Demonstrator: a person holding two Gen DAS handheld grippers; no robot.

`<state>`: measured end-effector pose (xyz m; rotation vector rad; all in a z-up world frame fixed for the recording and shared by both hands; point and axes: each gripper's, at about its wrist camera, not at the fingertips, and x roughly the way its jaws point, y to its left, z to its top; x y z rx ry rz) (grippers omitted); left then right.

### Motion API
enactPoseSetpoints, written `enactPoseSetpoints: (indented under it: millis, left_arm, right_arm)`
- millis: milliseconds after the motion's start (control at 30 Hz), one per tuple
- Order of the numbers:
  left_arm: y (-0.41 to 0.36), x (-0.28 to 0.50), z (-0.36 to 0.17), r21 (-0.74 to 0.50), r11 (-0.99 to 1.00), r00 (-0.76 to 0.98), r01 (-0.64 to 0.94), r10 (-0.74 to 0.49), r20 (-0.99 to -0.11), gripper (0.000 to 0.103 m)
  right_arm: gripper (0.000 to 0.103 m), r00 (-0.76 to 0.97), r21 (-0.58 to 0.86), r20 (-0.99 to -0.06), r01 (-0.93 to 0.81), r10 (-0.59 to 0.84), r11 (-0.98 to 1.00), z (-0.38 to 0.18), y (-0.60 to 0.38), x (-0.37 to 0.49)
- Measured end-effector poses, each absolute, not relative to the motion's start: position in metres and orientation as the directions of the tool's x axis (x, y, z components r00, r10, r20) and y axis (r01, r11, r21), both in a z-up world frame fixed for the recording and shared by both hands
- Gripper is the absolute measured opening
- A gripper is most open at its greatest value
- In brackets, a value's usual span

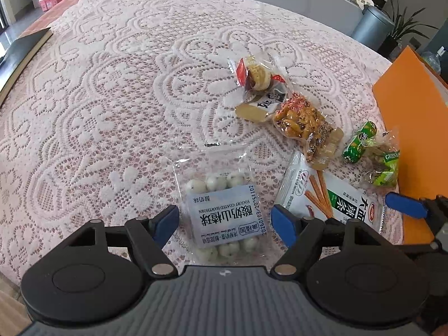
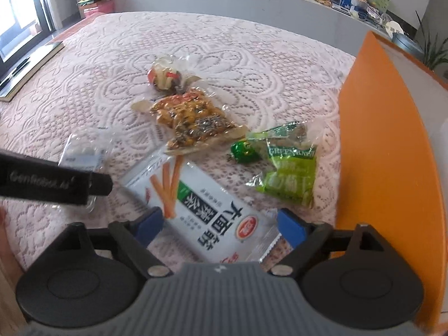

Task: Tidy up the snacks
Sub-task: 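Grasp the white breadstick packet with the right tool while the left tool grasps the quail-egg bag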

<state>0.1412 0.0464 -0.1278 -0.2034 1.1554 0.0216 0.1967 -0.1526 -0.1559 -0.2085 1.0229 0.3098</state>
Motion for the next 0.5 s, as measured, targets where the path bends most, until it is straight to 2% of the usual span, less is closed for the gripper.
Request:
enactPoseSetpoints:
  millis: [100,267,500]
  left_arm:
    - [0.048,0.141,-0.129,-0.146,0.981,0.412,-0.125,-0.082,-0.907,0.087]
    - [0.051,0.139,-0.129,-0.151,0.983,0.415,-0.103,-0.095,-0.905,0.084]
    - [0.050,0.138,-0.128,-0.151,0.984,0.417,-0.099,-0.097,-0.904,0.082]
  right_arm:
    - [0.095,0.468,-0.008,-0.867,-0.354,0.170,0.935,-0.160,-0.153,0.202]
    - [0.095,0.438,0.012,-0.880,-0.370,0.186,0.929,-0.162,-0.152,0.201]
    - [0.089,0.344,0.058,-0.901,-0.510,0.265,0.858,-0.150,-0.132,0.174]
